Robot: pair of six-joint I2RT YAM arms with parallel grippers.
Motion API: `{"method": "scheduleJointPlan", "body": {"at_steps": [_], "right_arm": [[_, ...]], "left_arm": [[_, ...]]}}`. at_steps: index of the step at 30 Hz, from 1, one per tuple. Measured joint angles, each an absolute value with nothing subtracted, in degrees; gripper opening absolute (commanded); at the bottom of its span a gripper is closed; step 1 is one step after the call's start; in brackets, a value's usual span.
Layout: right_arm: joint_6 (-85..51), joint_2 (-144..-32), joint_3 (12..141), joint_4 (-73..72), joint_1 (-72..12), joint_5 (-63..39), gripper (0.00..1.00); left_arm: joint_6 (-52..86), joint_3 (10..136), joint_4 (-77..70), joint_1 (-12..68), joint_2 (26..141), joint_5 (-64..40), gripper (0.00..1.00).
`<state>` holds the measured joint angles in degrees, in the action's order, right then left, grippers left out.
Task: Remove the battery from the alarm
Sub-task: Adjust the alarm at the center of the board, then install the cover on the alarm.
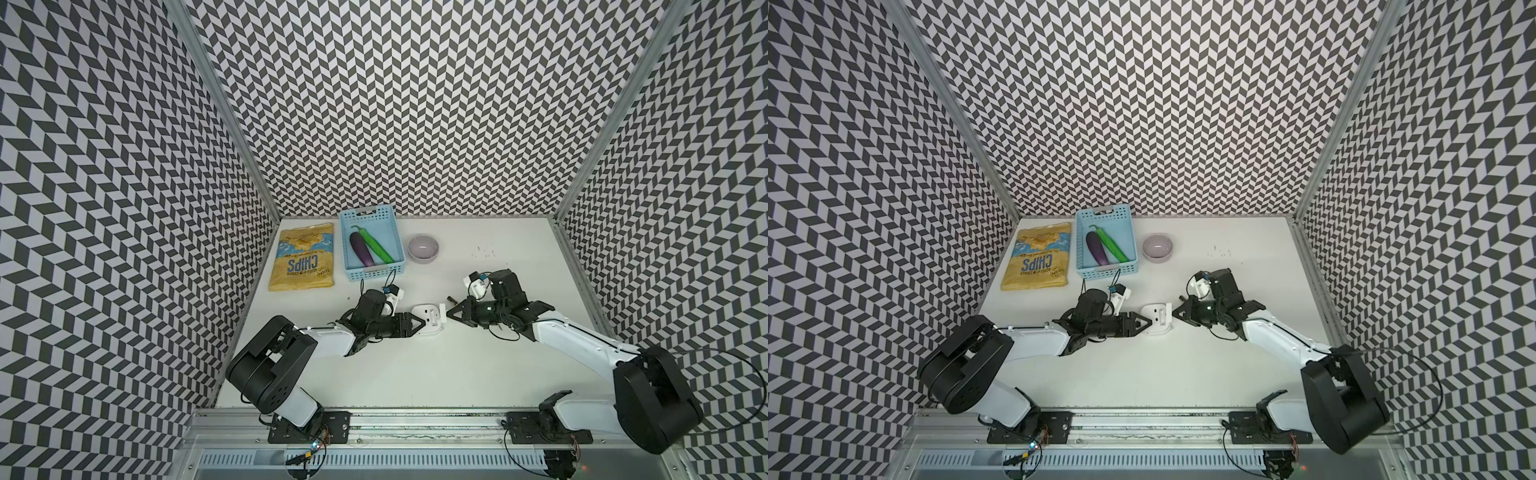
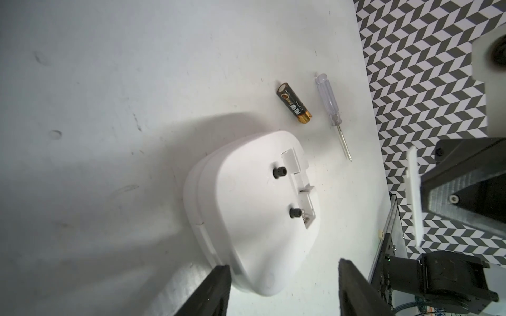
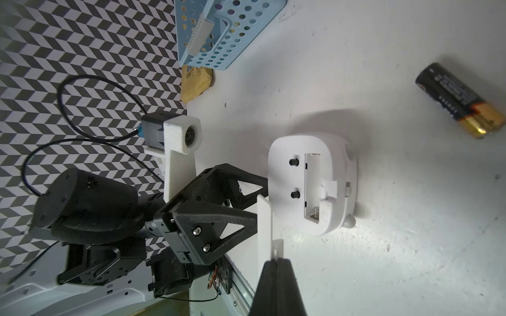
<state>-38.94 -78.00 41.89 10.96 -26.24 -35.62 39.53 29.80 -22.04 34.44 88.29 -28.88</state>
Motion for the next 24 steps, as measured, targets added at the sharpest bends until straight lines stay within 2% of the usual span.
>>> {"method": "scheduleJointPlan", "body": {"at_steps": [5, 12, 24], "right_arm": [[-32.91, -86.32, 51.29, 18.20, -28.42, -29.71, 0.00], [-30.35, -91.70, 54.52, 21.76, -31.14, -27.05, 0.00], [-30.94, -93.19, 56.66, 24.40, -32.03, -23.53, 0.00]], "left_arm": [[40.64, 28.08, -22.17, 32.80, 84.97, -27.14, 0.63], [41.32, 27.27, -22.37, 31.35, 84.82, -26.24, 0.62], [41.91, 27.20, -23.70, 31.53, 87.81, -26.26, 0.62]]}}
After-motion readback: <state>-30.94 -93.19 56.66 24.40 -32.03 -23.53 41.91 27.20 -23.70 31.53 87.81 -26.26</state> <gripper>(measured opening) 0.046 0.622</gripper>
